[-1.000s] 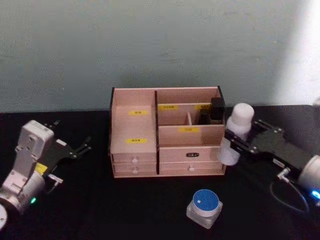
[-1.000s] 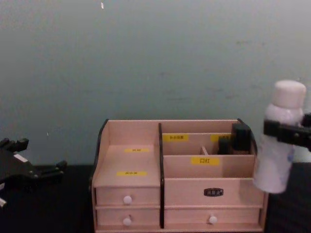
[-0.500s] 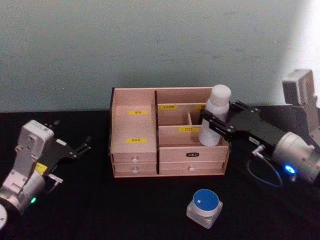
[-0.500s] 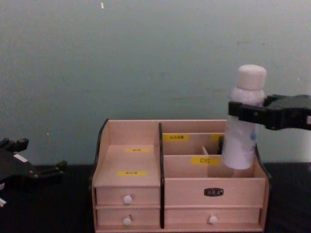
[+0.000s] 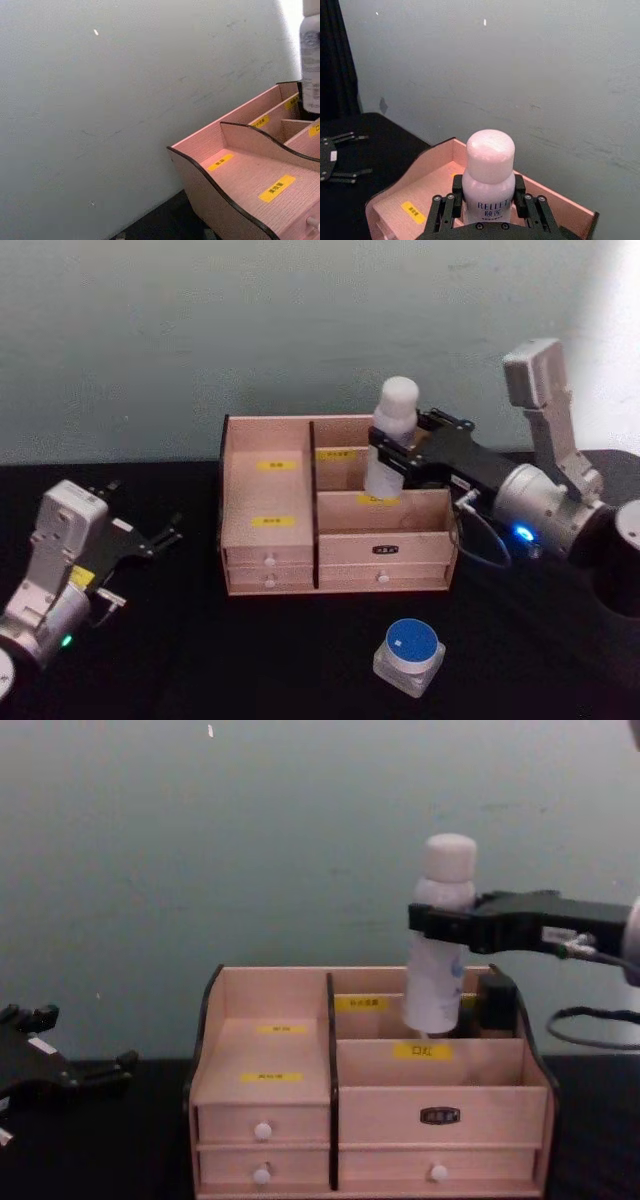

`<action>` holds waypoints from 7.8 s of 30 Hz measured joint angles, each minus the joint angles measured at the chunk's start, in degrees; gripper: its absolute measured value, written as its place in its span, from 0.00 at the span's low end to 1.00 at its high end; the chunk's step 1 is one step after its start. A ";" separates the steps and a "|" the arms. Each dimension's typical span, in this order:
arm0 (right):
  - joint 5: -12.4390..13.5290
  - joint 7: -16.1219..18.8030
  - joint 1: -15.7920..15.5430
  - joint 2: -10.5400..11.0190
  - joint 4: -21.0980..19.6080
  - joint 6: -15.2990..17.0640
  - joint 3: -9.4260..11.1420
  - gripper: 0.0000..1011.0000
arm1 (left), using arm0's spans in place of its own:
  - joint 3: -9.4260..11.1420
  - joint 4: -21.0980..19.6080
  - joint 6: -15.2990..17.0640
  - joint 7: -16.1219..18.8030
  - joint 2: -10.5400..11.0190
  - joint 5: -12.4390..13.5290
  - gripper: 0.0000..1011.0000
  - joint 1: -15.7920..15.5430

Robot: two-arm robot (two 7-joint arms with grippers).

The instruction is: Pick up the facial cleanser and watermelon frost from the table and place them into the tiered storage box.

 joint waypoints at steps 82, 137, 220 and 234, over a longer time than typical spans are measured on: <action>-6.31 0.65 8.99 -10.03 22.28 -3.56 -1.88 0.58 | 0.00 0.00 0.00 0.00 0.00 0.00 0.99 0.00; -4.29 0.63 2.19 -5.32 8.88 -1.61 1.02 0.99 | 0.00 0.00 0.00 0.00 0.00 0.00 0.99 0.00; -0.12 9.59 -9.71 17.08 -11.47 13.41 -8.63 0.99 | 0.00 0.00 0.00 0.00 0.00 0.00 0.99 0.00; -0.91 10.33 -9.52 17.53 -11.05 13.53 -9.78 0.99 | 0.00 0.00 0.00 0.00 0.00 0.00 0.99 0.00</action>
